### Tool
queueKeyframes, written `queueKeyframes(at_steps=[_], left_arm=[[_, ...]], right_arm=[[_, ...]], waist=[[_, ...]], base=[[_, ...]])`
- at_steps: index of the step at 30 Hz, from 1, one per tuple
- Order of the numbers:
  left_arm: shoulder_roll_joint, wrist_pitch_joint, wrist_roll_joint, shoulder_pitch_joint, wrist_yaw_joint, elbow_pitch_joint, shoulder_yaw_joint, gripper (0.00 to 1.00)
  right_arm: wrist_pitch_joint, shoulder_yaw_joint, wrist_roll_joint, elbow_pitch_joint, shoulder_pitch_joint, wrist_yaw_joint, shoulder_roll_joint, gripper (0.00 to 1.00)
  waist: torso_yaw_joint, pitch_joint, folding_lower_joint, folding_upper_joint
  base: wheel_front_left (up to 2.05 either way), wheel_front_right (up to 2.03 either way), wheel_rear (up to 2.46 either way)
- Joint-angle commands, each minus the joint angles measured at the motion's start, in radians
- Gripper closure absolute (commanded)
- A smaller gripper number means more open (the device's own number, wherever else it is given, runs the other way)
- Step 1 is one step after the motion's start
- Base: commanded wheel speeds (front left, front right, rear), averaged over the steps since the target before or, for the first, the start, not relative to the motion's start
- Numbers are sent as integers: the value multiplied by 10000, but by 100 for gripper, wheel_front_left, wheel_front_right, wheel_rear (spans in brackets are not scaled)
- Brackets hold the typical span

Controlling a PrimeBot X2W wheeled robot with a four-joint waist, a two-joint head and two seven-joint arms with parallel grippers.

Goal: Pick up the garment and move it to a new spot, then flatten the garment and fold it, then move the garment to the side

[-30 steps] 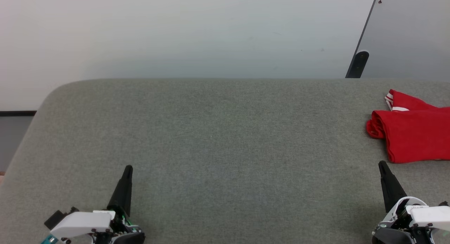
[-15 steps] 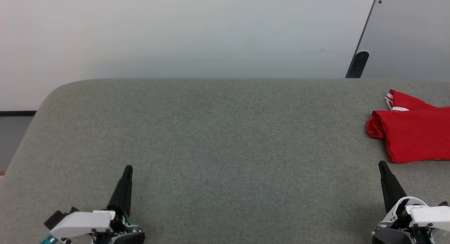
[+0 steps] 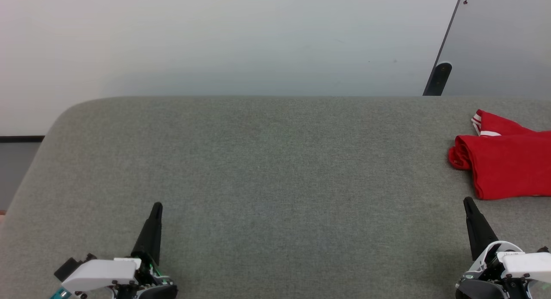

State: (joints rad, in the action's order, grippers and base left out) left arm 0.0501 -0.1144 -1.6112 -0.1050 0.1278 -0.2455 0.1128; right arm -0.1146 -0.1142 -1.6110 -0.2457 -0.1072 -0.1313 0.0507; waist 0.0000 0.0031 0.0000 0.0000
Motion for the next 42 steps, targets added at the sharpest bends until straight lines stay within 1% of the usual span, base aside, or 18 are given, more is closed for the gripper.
queueKeyframes(at_steps=[1,42], left_arm=[[-12,-30,-34,-96,53,-5,22,100],[-12,-28,-35,-95,54,-3,21,100]], right_arm=[[-11,-5,-37,23,-31,10,-26,100],[-10,-3,-38,23,-31,10,-26,100]], waist=[[0,0,0,0],[0,0,0,0]], base=[[0,0,0],[0,0,0]])
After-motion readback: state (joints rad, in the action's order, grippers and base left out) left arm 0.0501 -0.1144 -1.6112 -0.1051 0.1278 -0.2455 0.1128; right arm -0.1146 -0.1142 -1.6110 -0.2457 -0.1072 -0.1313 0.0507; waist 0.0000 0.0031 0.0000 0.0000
